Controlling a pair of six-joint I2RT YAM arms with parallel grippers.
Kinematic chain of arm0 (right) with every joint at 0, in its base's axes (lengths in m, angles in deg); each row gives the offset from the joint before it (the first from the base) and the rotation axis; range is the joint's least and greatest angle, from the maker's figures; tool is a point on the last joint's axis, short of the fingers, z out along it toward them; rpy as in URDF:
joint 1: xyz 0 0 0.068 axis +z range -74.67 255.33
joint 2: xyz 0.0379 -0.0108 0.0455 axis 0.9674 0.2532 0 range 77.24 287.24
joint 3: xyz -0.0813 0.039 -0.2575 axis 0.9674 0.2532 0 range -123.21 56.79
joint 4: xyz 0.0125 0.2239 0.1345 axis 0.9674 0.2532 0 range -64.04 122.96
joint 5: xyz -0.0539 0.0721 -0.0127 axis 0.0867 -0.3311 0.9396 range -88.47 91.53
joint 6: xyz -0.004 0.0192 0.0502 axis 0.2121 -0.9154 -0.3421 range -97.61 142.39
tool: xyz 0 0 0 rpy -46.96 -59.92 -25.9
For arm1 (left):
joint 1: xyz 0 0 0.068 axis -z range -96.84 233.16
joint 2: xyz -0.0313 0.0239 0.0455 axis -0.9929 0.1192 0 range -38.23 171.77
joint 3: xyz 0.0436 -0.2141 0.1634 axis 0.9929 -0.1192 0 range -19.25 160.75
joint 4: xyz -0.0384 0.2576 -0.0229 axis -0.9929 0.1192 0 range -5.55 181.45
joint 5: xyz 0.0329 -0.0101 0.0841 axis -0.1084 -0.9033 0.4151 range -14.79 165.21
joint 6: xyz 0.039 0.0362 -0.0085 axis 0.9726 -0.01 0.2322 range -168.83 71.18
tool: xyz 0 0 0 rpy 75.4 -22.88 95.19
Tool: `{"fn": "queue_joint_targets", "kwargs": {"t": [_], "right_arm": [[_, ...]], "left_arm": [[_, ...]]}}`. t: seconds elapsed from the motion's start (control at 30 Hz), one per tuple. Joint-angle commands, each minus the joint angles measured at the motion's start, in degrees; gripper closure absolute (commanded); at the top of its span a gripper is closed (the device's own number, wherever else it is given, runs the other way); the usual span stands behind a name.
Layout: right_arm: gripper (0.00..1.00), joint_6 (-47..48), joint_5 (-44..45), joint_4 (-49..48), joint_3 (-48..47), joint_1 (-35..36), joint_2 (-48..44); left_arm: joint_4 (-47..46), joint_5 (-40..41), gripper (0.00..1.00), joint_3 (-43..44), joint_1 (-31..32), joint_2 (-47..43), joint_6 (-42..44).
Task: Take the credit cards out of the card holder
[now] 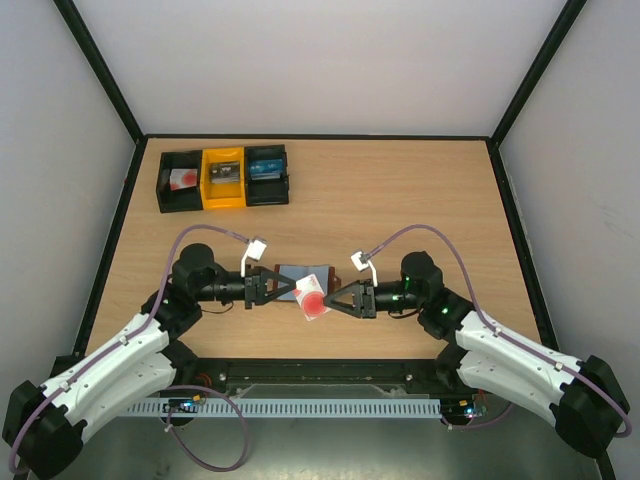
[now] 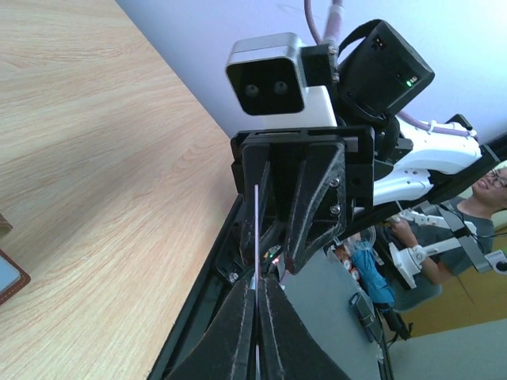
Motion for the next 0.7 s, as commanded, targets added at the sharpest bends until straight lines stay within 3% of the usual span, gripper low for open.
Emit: {"fn": "queue_joint_targets", "kwargs": {"t": [0.0,0.1,0.43,0.67], "right_arm": [[0.74,0.8,4.1,-0.4,0.6,0.0,-1.4],[0.65,1.4,7.8,1.1,0.6,0.0,-2.0],[0.04,4.0,16.6,8.0,-1.1,0.0,-2.8],[0.02,4.8,21.2,10.5,-1.1,0.0,-3.6]], "left_arm": [[-2.6,2.1,0.97,-1.0,-0.2,-0.3,-1.8],[-5.8,3.3,0.97,-2.2,-0.3,0.2,-3.9],[-6.5,10.9,0.97,-2.2,-2.8,0.0,-7.0],[-2.2,17.3,0.97,-2.0,-6.7,-2.2,-7.1]]}}
